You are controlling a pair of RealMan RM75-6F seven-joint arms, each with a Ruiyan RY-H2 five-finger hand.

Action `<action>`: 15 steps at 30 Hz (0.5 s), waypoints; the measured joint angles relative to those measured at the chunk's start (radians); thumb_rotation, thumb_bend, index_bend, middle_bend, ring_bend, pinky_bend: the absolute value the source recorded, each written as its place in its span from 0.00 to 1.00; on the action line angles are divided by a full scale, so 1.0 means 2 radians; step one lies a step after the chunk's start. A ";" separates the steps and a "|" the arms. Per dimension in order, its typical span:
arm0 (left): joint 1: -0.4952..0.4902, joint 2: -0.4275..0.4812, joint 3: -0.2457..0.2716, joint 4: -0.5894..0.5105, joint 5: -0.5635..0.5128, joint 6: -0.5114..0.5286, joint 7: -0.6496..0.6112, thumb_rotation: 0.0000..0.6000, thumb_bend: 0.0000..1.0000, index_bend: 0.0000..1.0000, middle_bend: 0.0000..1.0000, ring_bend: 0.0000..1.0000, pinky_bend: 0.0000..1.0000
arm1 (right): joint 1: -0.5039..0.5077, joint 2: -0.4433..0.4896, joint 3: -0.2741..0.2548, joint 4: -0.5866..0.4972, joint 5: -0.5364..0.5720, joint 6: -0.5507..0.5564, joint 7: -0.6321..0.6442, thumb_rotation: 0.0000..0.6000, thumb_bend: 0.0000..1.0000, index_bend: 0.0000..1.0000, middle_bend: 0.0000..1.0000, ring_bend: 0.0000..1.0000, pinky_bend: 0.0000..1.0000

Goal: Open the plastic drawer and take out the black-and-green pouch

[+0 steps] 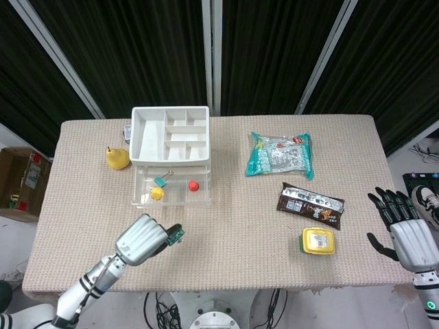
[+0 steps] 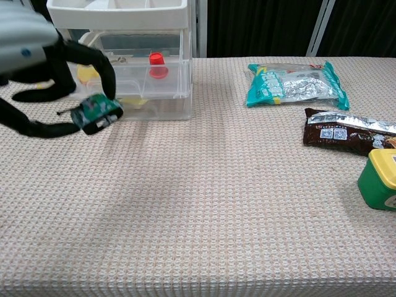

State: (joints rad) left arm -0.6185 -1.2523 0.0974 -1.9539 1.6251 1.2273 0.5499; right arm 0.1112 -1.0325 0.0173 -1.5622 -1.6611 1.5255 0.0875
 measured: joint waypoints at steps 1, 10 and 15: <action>0.000 -0.011 -0.001 0.010 -0.001 -0.006 0.005 1.00 0.39 0.51 0.90 0.99 1.00 | -0.001 0.001 0.000 -0.001 0.000 0.002 0.000 1.00 0.24 0.00 0.00 0.00 0.00; -0.014 -0.102 -0.021 0.106 -0.028 -0.081 0.053 1.00 0.35 0.42 0.89 0.98 1.00 | -0.003 0.000 -0.001 -0.002 0.002 0.001 -0.002 1.00 0.24 0.00 0.00 0.00 0.00; -0.014 -0.119 -0.030 0.112 -0.038 -0.081 0.073 1.00 0.10 0.31 0.84 0.95 1.00 | -0.003 0.002 0.000 -0.003 0.005 0.001 -0.002 1.00 0.24 0.00 0.00 0.00 0.00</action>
State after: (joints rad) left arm -0.6460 -1.4901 0.0370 -1.7289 1.5497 1.0645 0.6950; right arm 0.1043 -1.0288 0.0167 -1.5684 -1.6513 1.5278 0.0831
